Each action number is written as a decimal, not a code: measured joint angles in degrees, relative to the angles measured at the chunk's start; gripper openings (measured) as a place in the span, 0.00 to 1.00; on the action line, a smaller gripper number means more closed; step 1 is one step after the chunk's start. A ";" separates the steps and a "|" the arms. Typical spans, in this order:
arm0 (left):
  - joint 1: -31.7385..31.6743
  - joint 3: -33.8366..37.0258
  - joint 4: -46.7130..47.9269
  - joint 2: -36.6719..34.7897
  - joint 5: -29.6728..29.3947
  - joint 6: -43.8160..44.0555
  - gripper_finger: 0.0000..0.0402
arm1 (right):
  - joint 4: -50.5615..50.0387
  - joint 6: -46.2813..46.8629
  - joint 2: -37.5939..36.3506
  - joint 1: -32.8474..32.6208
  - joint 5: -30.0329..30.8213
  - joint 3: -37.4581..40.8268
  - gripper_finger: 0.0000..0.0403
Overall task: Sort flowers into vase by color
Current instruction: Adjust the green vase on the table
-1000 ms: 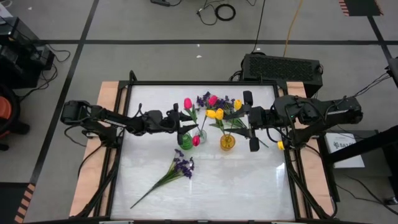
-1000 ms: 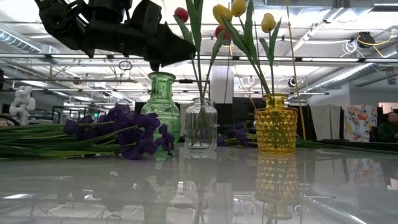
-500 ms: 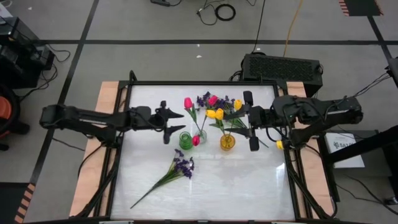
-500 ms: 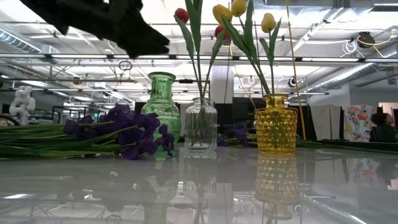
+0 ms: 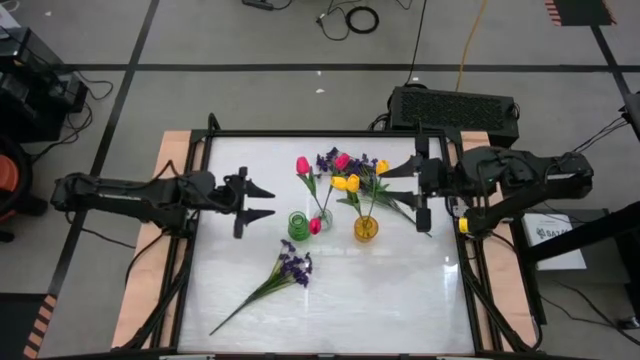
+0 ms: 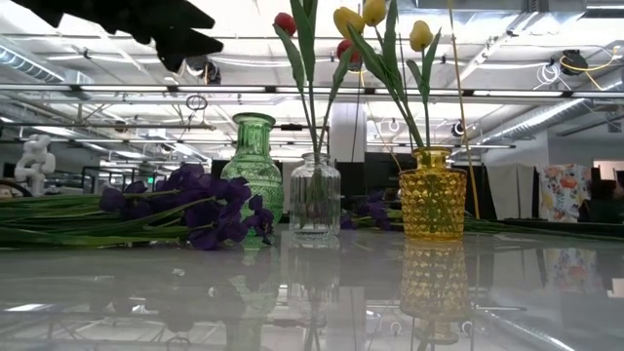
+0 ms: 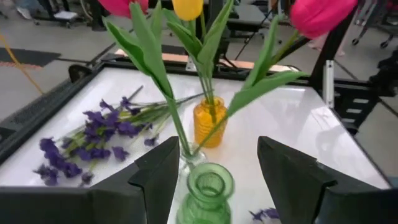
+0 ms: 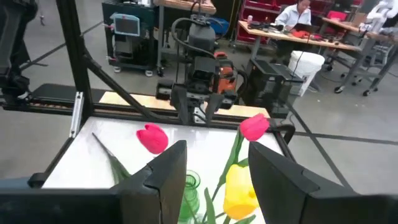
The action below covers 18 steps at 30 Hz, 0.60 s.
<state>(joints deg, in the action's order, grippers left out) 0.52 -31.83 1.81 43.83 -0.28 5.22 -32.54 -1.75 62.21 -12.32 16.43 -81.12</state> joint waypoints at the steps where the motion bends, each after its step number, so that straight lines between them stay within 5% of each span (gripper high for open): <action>1: 0.48 0.00 0.66 -0.43 -0.32 0.56 0.56 | -0.53 0.37 -0.23 0.00 0.00 0.00 0.41; 6: 5.46 0.49 2.22 1.52 -7.56 6.31 0.56 | -3.27 1.90 -0.72 -0.02 0.02 0.00 0.41; 11: 13.13 5.69 0.30 4.90 -22.08 11.06 0.56 | -3.15 2.59 -0.72 -0.04 0.02 1.89 0.41; 18: 17.68 20.98 -29.98 9.15 -27.45 13.14 0.64 | -2.39 2.61 -0.72 -0.04 0.03 3.58 0.41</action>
<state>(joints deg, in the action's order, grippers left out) 18.20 -10.85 -28.17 52.99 -27.73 18.37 -34.93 0.86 61.49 -12.36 16.45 -77.54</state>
